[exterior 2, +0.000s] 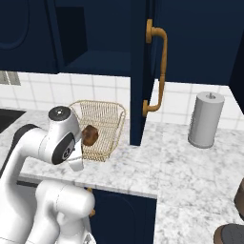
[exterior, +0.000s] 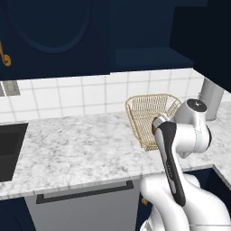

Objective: Open the cabinet, pick up the bread from the cabinet and place it in the basket. Then move the basket to the dining counter.

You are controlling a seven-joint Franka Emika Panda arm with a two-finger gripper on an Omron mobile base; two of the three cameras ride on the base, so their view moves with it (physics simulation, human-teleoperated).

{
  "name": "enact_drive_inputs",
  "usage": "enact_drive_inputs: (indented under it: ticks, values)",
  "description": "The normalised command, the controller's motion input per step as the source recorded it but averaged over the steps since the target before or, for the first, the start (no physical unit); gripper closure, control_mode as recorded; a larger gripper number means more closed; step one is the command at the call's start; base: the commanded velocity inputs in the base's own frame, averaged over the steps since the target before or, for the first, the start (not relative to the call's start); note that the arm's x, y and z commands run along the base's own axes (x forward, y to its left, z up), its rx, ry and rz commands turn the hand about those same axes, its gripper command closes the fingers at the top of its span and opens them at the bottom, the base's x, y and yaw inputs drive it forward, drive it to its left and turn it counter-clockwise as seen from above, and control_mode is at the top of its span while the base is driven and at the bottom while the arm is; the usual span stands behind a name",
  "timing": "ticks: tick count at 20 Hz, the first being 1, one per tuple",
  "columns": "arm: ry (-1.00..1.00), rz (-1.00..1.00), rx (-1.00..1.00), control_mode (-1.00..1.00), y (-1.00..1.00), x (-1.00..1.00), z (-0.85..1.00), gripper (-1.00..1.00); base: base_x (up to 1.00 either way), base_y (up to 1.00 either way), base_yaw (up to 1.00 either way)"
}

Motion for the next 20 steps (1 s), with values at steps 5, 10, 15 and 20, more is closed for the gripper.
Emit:
enact_drive_inputs:
  ticks: [5,10,15,20]
  values:
    - [0.00,0.00,0.00,-1.00,0.00,0.00,0.00,1.00,0.00,0.00,0.00]
    - [0.00,0.00,0.00,1.00,0.00,-0.13,0.00,1.00,-0.58,0.01,0.06]
    - [0.00,0.00,0.00,1.00,0.00,0.00,0.00,1.00,-0.41,0.71,0.41]
    - [0.00,0.00,0.00,1.00,0.00,0.00,0.00,1.00,-0.26,0.82,0.89]
